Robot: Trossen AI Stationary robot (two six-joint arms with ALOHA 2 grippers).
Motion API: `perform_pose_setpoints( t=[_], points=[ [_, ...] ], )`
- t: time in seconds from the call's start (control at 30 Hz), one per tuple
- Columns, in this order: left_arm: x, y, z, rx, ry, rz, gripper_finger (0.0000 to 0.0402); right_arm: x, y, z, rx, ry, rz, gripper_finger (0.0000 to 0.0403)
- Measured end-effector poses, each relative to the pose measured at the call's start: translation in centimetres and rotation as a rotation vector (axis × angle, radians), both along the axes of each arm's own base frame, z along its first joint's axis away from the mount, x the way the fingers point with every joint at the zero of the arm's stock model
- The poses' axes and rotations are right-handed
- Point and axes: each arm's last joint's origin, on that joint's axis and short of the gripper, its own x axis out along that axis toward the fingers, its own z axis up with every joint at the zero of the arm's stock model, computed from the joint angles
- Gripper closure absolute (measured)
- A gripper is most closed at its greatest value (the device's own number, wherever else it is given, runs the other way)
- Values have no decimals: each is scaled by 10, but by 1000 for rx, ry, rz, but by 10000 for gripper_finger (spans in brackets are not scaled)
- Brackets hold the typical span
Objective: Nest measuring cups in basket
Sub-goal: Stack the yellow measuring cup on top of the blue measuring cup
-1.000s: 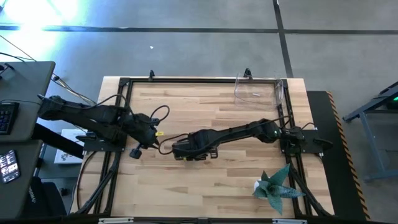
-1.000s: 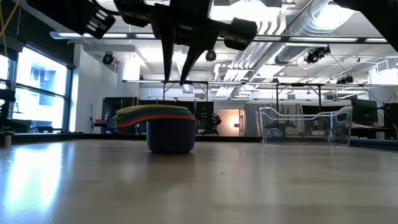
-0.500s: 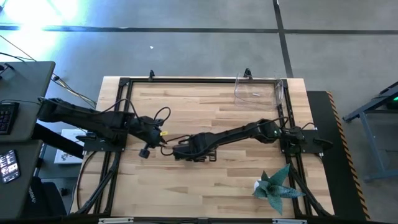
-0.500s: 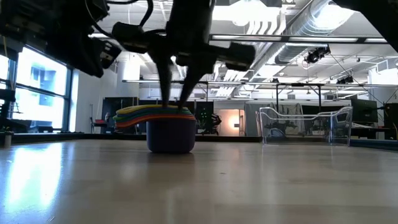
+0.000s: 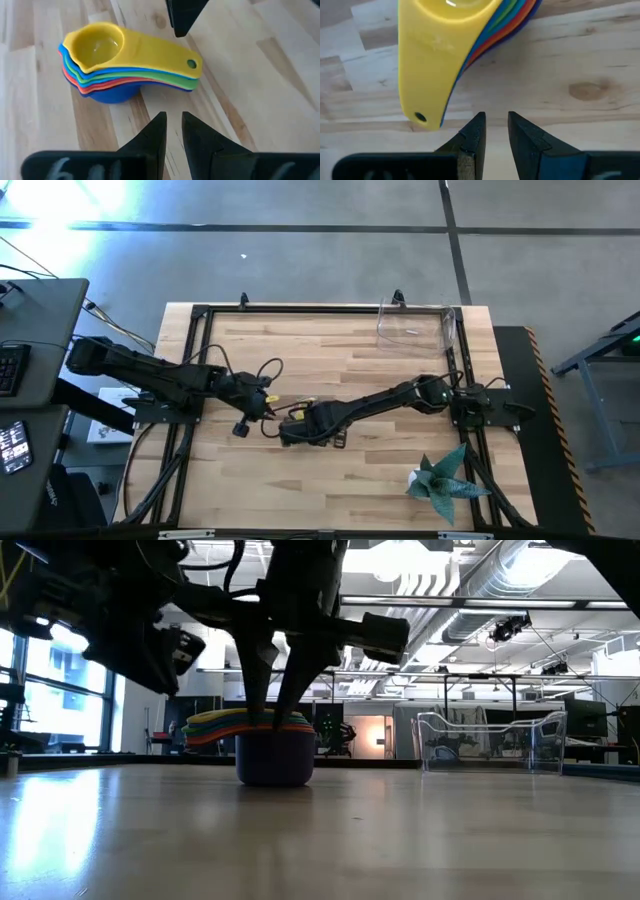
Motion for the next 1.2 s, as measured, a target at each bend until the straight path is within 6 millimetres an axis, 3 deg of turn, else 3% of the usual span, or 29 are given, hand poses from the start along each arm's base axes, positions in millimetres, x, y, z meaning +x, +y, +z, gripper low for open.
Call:
perform_pose_setpoints(
  t=[0.5, 0.73, 1.2],
  points=[
    [27, -3, -37, 0, 67, 4, 353, 2, -10, 0, -13, 0, -42, 329],
    [33, -6, -40, -57, 46, -15, 353, 4, -23, 0, -46, 2, -38, 329],
    [39, -7, -34, -84, -39, -38, 353, 8, -27, 1, -42, -31, -30, 329]
  ],
)
